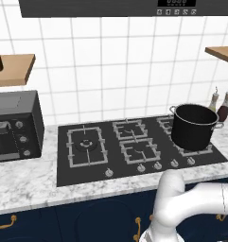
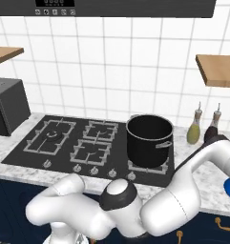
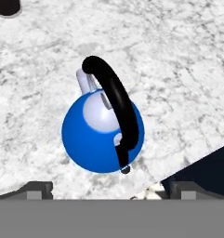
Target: Pick the kettle from the counter and place it on a stove burner. Then turn the burner on.
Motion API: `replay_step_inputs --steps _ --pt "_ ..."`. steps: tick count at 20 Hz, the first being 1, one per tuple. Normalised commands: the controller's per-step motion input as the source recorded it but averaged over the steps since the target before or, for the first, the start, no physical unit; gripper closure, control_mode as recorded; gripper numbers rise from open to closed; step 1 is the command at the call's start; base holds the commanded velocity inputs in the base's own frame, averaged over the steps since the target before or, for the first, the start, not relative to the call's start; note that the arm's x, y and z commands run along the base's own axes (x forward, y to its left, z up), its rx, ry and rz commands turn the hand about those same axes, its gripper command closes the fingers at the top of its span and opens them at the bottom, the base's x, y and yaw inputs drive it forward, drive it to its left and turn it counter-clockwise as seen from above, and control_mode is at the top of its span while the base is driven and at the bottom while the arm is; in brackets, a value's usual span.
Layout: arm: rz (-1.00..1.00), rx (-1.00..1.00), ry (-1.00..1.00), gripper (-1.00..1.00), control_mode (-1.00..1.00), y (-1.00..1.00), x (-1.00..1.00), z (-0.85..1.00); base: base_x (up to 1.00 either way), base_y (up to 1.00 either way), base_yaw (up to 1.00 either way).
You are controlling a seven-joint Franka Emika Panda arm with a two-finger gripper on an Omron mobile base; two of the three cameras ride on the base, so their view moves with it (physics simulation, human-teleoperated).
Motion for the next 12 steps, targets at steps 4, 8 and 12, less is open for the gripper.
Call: replay_step_inputs --steps 4,8,12 --pt "0.05 0.0 0.0 -1.0 -1.0 -0.34 0.2 -0.01 0.0 0.0 0.0" --pt "0.04 0.0 0.0 -1.0 -1.0 -0.21 0.33 0.0 0.0 0.0 0.0" --pt "0.01 0.0 0.0 -1.0 -1.0 -0.11 0.44 -0.14 0.0 0.0 0.0"
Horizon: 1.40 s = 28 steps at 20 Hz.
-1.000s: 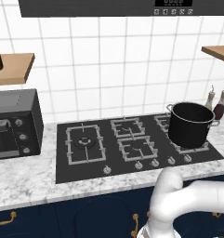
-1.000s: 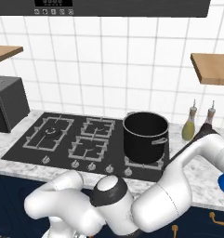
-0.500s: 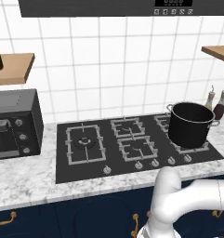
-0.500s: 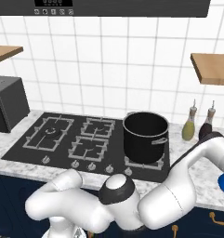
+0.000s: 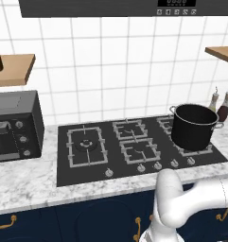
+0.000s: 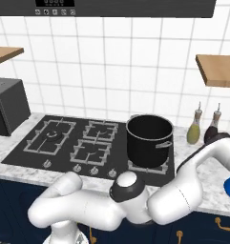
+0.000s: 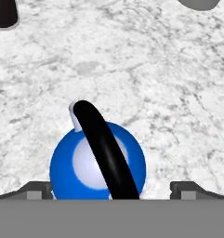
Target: Pick the kettle from the counter and place it on a stove burner. Then turn the burner on.
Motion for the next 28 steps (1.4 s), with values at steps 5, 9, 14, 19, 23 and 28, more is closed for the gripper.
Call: replay_step_inputs --steps 5,9,14,19,23,28 --pt "0.04 0.0 0.0 1.0 -1.0 -0.09 0.32 -0.27 0.0 0.0 0.0" --pt "0.02 0.0 -0.04 1.0 -1.0 0.0 -0.01 -0.02 0.0 0.0 0.0" --pt "0.01 0.05 -0.22 1.0 -1.0 0.1 -0.48 0.06 0.0 0.0 0.0" --pt "0.0 0.19 -0.51 1.0 -1.0 0.83 -0.79 0.41 0.0 0.0 0.0" --pt "0.0 0.18 -0.58 1.0 -1.0 1.0 -0.69 0.53 0.0 0.0 0.0" --pt "0.0 0.15 -0.57 1.0 -1.0 1.0 -0.66 0.21 0.0 0.0 0.0"
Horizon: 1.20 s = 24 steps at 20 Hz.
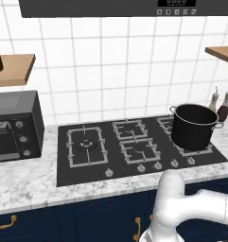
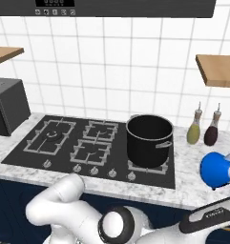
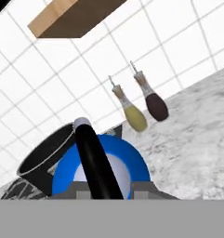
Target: Pick the kettle from the counter and place it on a stove burner. Then turn the burner on.
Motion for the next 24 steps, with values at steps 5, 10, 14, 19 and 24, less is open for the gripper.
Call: replay_step_inputs --steps 5,10,14,19,24 --pt "0.0 0.06 -0.4 1.0 -1.0 1.0 -0.37 0.05 0.0 0.0 0.0" --pt "0.0 0.0 -0.21 1.0 -1.0 1.0 -0.25 0.08 0.0 0.0 0.0" --pt "0.0 0.0 -0.13 1.0 -1.0 1.0 -0.28 0.14 0.0 0.0 0.0" --pt "0.0 0.0 -0.02 1.0 -1.0 1.0 -0.29 0.11 0.0 0.0 0.0" --pt "0.0 -0.01 0.0 1.0 -1.0 1.0 -0.18 0.06 0.0 0.0 0.0"
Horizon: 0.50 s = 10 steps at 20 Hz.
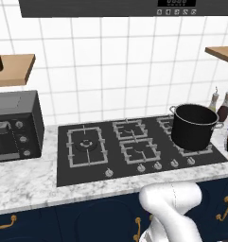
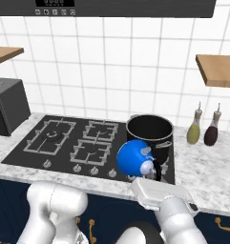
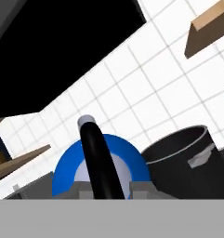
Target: Pick the kettle from the counter and place it on a stove burner. Then turn the burner on.
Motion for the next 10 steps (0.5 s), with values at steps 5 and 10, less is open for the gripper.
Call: replay_step_inputs --steps 5,10 --pt "0.0 -0.01 0.0 1.0 -1.0 1.0 -0.07 0.1 0.0 0.0 0.0" --pt "0.0 0.0 0.03 1.0 -1.0 1.0 -0.01 0.09 0.0 0.0 0.0"
